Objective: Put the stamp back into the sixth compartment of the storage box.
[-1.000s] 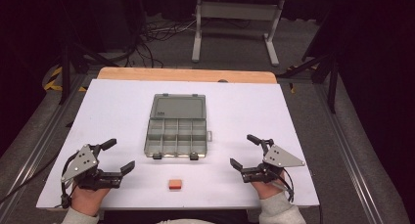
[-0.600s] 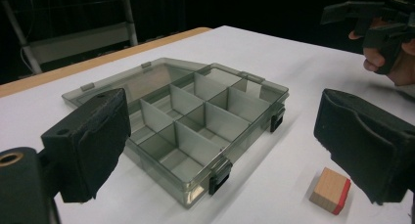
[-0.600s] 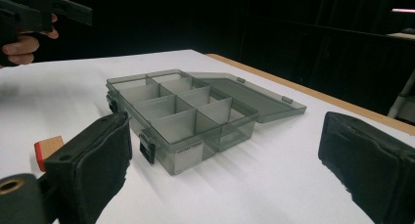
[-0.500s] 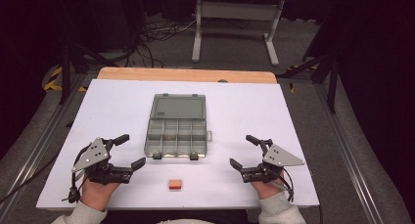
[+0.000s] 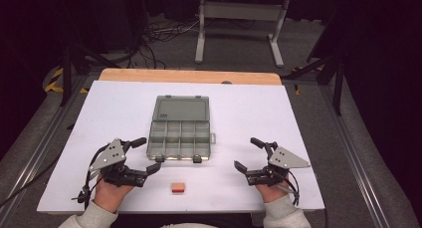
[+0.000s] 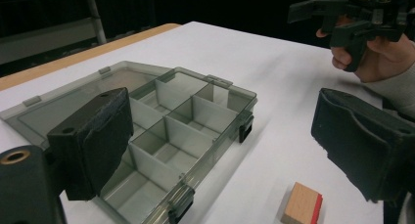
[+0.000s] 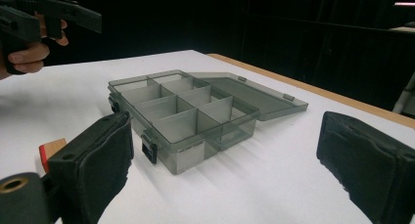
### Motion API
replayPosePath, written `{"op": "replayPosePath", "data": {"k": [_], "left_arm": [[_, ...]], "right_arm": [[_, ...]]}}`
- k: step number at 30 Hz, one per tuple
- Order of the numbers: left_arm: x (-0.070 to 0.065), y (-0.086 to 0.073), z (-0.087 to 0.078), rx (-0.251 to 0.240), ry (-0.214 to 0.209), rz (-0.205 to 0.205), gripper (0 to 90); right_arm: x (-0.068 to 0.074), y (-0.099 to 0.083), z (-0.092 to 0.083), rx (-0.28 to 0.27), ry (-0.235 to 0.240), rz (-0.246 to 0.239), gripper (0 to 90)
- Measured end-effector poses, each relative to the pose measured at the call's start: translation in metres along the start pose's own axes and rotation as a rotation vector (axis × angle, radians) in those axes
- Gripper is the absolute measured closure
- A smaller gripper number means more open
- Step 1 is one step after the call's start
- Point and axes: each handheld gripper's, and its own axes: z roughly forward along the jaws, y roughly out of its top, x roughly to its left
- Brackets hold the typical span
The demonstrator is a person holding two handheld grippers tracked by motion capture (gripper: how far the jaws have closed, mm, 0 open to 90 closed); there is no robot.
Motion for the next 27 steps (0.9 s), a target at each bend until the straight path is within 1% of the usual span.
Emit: {"op": "replayPosePath", "data": {"k": [2, 4, 6, 12, 15, 16, 17, 21, 22, 24, 25, 27], "left_arm": [[-0.001, 0.002, 0.002, 0.005, -0.014, 0.006, 10.4], [-0.002, 0.002, 0.006, 0.004, -0.034, 0.004, 12.1], [-0.003, 0.003, 0.009, 0.004, -0.045, 0.004, 12.7], [-0.005, 0.004, 0.018, 0.005, -0.079, -0.001, 13.2], [-0.008, 0.006, 0.023, 0.011, -0.099, 0.011, 14.0], [-0.008, 0.006, 0.023, 0.011, -0.099, 0.011, 14.1], [-0.009, 0.006, 0.025, 0.010, -0.109, 0.005, 14.1], [-0.010, 0.005, 0.029, 0.022, -0.137, 0.004, 14.9], [-0.010, 0.005, 0.030, 0.025, -0.140, 0.010, 15.2], [-0.009, 0.005, 0.032, 0.038, -0.156, 0.010, 15.7], [-0.009, 0.005, 0.032, 0.038, -0.156, 0.010, 15.9], [-0.007, 0.005, 0.033, 0.045, -0.174, 0.000, 16.1]], "right_arm": [[0.000, 0.000, 0.000, -0.001, 0.004, 0.004, 7.6], [-0.001, 0.000, 0.000, -0.006, 0.012, 0.018, 8.1], [-0.001, -0.001, -0.001, -0.008, 0.015, 0.025, 8.4], [-0.001, -0.001, 0.000, -0.002, 0.022, 0.027, 8.8], [-0.001, -0.001, 0.000, -0.001, 0.026, 0.029, 8.9], [-0.001, -0.001, 0.000, -0.001, 0.026, 0.029, 8.9], [-0.001, -0.001, 0.000, -0.001, 0.027, 0.030, 8.9], [-0.002, -0.001, 0.000, -0.002, 0.028, 0.033, 9.0], [-0.002, -0.001, 0.000, -0.002, 0.029, 0.033, 9.1], [-0.002, -0.001, 0.000, -0.001, 0.033, 0.034, 9.3], [-0.002, -0.001, 0.000, -0.001, 0.033, 0.034, 9.3], [-0.002, -0.001, 0.001, -0.001, 0.037, 0.034, 9.3]]}}
